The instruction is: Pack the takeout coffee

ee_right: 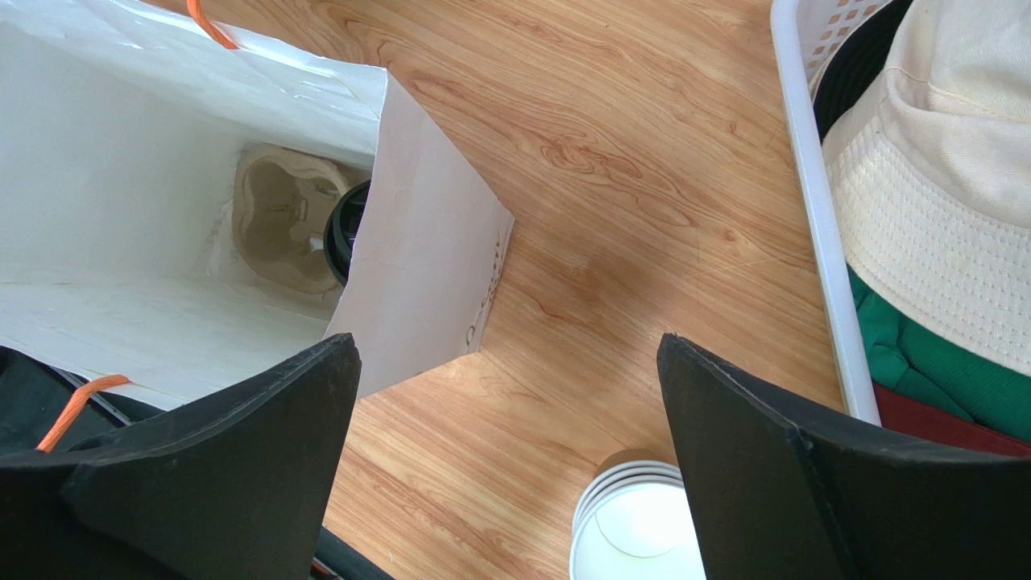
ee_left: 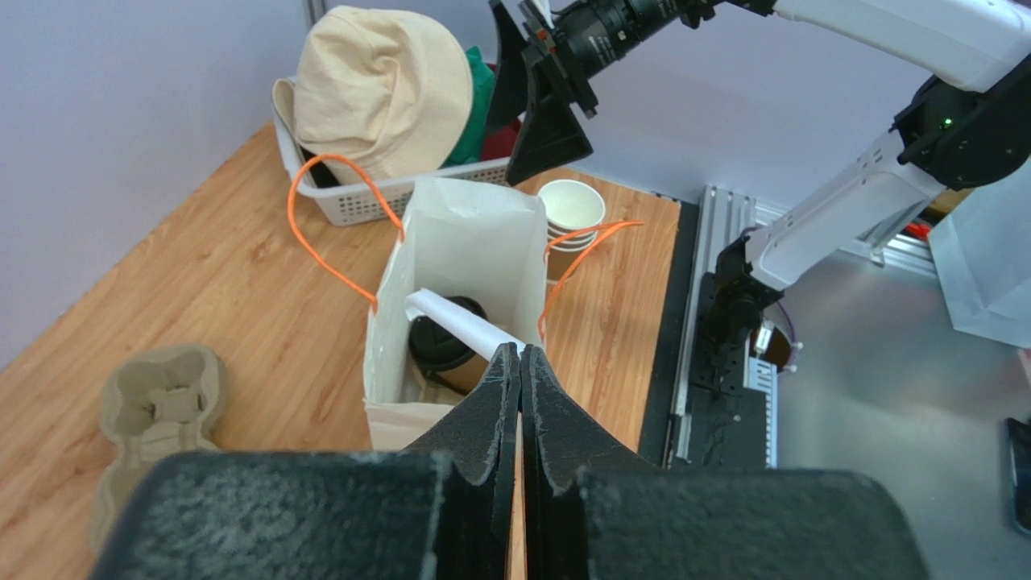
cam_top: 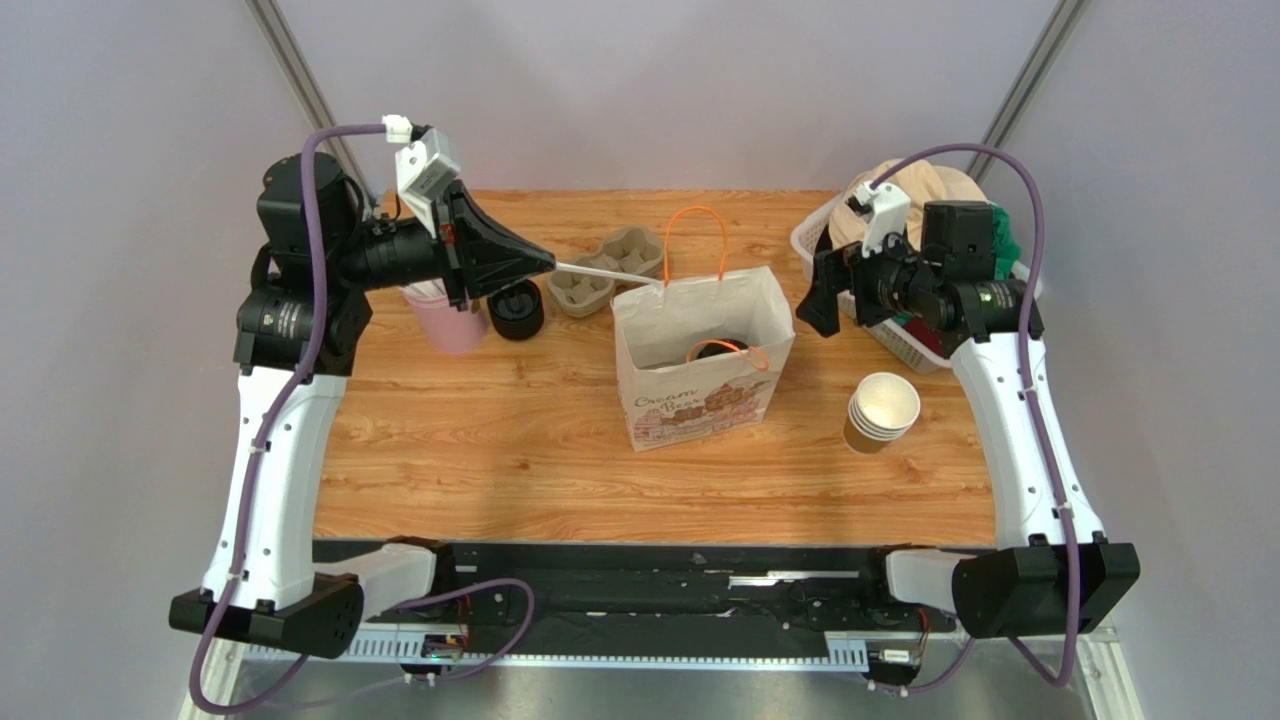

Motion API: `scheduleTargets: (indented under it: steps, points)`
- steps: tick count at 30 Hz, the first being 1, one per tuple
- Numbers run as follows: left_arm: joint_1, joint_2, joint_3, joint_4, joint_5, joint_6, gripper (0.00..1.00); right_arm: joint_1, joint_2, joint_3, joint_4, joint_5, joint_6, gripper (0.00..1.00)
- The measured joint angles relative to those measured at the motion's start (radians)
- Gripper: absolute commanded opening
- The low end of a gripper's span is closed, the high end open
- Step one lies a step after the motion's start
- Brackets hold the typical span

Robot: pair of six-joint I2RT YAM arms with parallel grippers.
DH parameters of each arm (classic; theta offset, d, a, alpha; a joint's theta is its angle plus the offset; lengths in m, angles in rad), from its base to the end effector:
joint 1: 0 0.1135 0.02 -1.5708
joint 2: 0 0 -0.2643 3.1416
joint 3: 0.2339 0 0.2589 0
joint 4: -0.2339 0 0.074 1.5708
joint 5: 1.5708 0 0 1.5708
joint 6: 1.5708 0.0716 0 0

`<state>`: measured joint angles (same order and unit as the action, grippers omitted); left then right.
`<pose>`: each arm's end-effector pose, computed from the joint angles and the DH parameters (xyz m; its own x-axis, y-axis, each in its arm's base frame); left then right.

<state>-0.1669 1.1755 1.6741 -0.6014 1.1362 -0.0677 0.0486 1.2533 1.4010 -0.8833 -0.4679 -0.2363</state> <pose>0.2005 -0.0996 0.5199 -0.1659 -0.0009 -0.9861 0.9506 0.2658 -0.1602 0.2781 0.0459 0.3685 -0.5633 -0.2366 -0.7917 -0.5238 0.8433 0.1207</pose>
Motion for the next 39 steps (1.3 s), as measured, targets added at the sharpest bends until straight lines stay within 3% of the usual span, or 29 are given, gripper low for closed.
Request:
scheduleTargets:
  steps: [10,15,18,19,22,25,35,39]
  points:
    - [-0.121,0.035,-0.076,-0.1,-0.142,0.123,0.0,-0.017,-0.005,-0.05,0.022,-0.007,0.0,0.99]
    - [-0.17,0.09,-0.079,-0.12,-0.205,0.155,0.06,-0.018,-0.013,-0.072,0.03,-0.013,-0.001,0.99]
    - [-0.184,0.132,-0.079,-0.124,-0.234,0.169,0.19,-0.019,-0.021,-0.079,0.032,-0.014,-0.001,0.99]
    - [-0.187,0.146,-0.079,-0.127,-0.244,0.175,0.32,-0.021,-0.025,-0.08,0.033,-0.015,-0.001,0.99]
    - [-0.192,0.17,-0.079,-0.139,-0.268,0.195,0.57,-0.025,-0.037,-0.086,0.04,-0.019,-0.001,0.99]
    - [-0.192,0.172,-0.084,-0.143,-0.288,0.204,0.73,-0.028,-0.048,-0.095,0.043,-0.026,-0.001,0.99]
    - [-0.19,0.162,-0.026,-0.208,-0.391,0.254,0.85,-0.032,-0.067,-0.095,0.051,-0.037,-0.002,0.99]
    - [-0.126,0.094,0.02,-0.234,-0.449,0.274,0.89,-0.032,-0.135,-0.09,0.051,-0.035,-0.004,0.99]
